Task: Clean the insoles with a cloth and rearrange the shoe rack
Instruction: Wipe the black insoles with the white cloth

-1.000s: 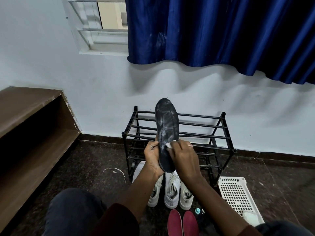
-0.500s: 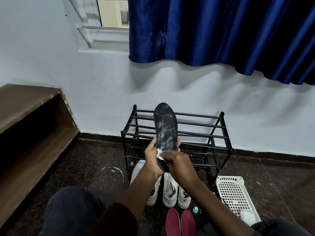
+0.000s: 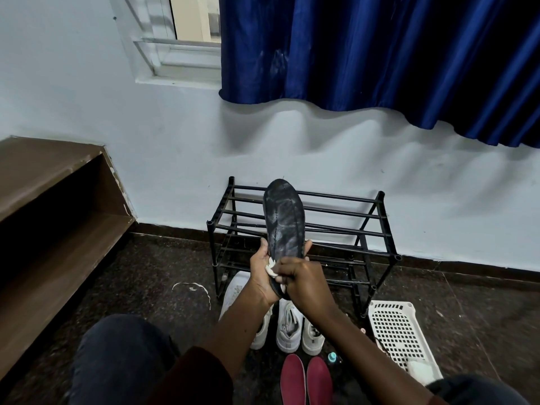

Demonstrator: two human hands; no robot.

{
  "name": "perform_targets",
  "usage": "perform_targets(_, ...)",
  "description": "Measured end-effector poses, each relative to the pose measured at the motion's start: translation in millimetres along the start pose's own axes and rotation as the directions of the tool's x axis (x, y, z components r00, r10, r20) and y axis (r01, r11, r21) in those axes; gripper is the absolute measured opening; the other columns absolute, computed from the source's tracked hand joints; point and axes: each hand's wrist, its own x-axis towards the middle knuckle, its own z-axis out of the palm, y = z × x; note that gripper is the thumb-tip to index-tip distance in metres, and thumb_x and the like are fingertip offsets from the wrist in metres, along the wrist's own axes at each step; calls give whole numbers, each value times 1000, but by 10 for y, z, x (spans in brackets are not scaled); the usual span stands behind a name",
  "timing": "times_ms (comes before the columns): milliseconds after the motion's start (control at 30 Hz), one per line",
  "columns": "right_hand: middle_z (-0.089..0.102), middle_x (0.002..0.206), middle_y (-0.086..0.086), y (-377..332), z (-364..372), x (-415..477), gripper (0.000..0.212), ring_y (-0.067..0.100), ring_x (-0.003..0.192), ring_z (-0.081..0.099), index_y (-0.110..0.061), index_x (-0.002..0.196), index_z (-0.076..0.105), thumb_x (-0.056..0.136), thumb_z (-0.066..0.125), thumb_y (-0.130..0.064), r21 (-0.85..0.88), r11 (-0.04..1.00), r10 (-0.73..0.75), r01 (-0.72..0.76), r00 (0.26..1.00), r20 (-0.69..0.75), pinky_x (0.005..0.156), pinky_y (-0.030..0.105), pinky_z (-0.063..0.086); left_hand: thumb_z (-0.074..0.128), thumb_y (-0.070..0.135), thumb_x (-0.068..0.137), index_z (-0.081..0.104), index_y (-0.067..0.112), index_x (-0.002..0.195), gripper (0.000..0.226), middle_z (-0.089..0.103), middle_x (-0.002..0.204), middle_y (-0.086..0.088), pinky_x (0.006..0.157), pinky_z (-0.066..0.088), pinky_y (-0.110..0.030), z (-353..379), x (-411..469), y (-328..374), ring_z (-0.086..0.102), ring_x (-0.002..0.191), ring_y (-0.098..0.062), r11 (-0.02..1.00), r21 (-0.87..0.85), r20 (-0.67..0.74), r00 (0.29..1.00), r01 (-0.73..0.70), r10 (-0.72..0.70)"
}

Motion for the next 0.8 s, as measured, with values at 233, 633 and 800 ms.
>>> perform_targets(233,67,93,21,-128,-37,94,26,22,84,60,8,91,70,78,50,17,-72,996,56,-53,998,40,84,21,41,36,51,94,56,3,127,62,51,134,-20,84,55,-40,78,-63,-85,60,112,-33,998,-55,-38,999,31,-33)
perform_targets(633,73,80,8,-123,-74,-29,31,17,73,67,-7,79,76,65,60,15,9,992,127,-127,992,20,69,8,40,37,48,92,68,0,112,60,60,122,-22,90,51,-41,0,-58,-79,64,105,-33,999,-39,-4,1000,9,-9)
perform_targets(800,73,79,8,-119,-131,-91,25,12,72,66,-6,79,76,71,62,14,97,973,204,-210,976,72,67,7,45,39,48,91,57,2,127,61,47,138,-21,90,53,-40,3,-81,-110,64,106,-33,996,-84,-23,999,41,-43)
